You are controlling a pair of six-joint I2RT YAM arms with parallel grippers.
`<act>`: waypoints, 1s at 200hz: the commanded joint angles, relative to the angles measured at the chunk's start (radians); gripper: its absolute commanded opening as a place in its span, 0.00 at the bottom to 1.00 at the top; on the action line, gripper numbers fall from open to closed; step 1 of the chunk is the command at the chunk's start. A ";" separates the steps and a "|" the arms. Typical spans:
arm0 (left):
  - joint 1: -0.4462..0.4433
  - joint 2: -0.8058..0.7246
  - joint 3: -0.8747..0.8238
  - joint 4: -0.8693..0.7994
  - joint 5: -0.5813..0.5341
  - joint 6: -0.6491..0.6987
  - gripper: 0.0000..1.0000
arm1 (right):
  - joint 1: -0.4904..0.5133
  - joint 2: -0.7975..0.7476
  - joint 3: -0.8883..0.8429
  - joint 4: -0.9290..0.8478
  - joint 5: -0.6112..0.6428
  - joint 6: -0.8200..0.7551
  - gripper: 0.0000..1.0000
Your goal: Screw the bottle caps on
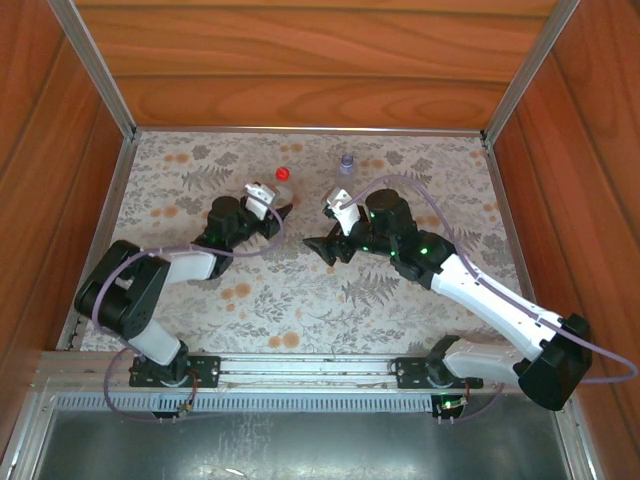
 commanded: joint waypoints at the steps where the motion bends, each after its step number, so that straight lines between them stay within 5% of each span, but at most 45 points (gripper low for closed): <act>1: 0.036 0.095 0.069 0.165 -0.044 -0.049 0.56 | 0.010 0.033 -0.041 0.169 0.042 0.030 0.90; 63: 0.136 0.369 0.177 0.408 -0.058 -0.125 0.56 | 0.010 0.075 -0.073 0.273 0.044 0.077 0.95; 125: 0.141 0.411 0.165 0.448 -0.060 -0.118 0.57 | 0.009 0.085 -0.080 0.250 0.042 0.076 0.95; 200: 0.141 0.396 0.142 0.448 -0.052 -0.116 0.87 | 0.008 0.068 -0.060 0.170 0.058 0.109 0.97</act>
